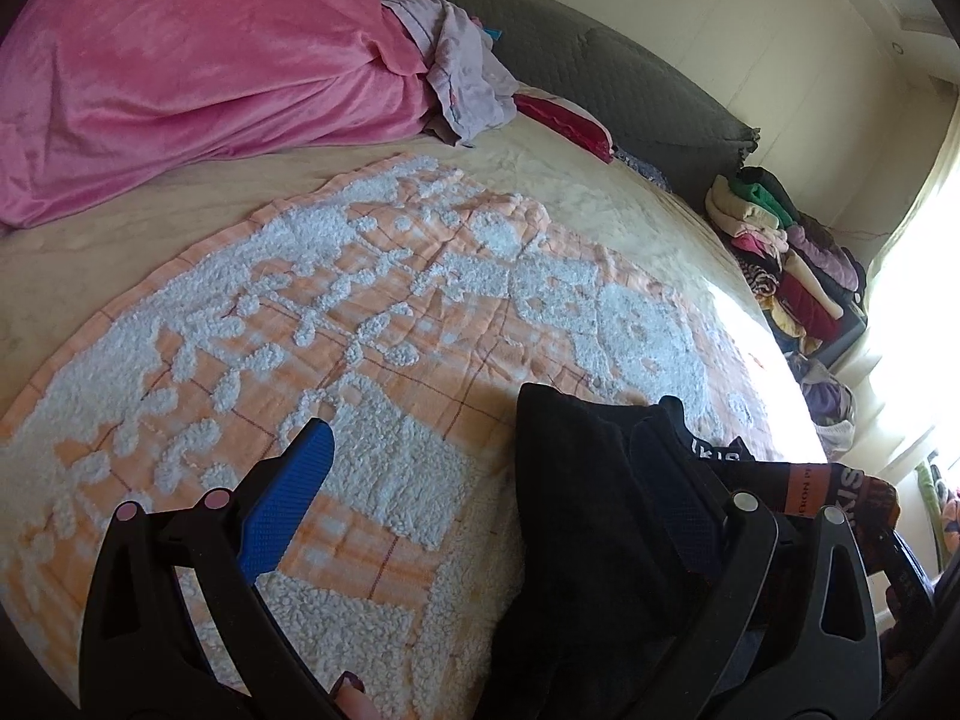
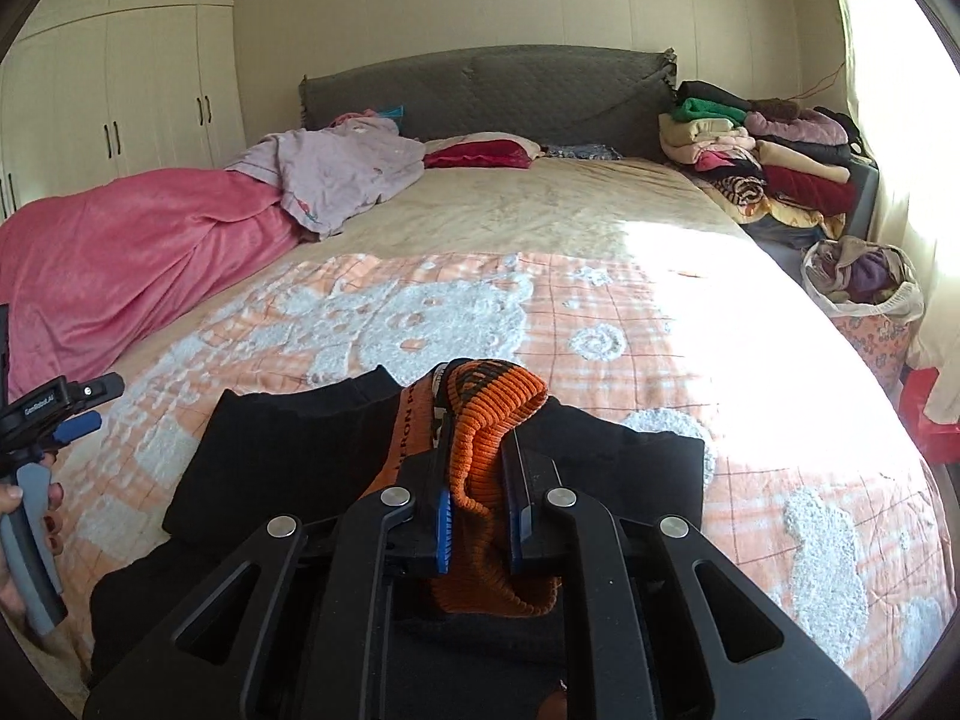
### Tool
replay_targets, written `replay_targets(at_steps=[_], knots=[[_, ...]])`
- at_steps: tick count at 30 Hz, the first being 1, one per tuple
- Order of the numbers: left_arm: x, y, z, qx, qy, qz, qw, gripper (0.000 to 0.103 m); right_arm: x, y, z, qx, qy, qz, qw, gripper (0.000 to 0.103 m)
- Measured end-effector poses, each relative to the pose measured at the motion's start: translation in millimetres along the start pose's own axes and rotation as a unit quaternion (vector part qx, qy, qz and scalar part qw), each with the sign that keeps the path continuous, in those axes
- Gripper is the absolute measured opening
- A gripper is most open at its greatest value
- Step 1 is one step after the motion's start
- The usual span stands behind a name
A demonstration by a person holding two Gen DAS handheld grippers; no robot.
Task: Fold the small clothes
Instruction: 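Grasp the folded orange cuff with the right gripper and lift it, then lay the orange cuff back on the shirt and open the right gripper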
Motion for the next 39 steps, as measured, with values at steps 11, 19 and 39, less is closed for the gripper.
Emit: replay_targets(at_steps=[11, 19, 39], knots=[[13, -9, 30, 0.056, 0.008, -0.011, 0.9983, 0.093, 4, -15, 28, 0.034, -0.009, -0.005, 0.999, 0.012], [36, -25, 67, 0.122, -0.001, -0.041, 0.9917, 0.093, 13, -25, 36, 0.039, -0.035, -0.019, 0.998, 0.012], [71, -61, 113, 0.216, -0.010, -0.100, 0.9713, 0.093, 16, -37, 57, 0.073, -0.094, -0.033, 0.992, 0.018]])
Point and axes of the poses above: each gripper's, at about its wrist camera, not at the fingertips, and x roughly the way its jaws point, z to its right, y to its top, the point moved 2 cm from there along x, roughly the way its jaws point, and after that the axes turned 11 degrees about -z, right-handed, at the moved point
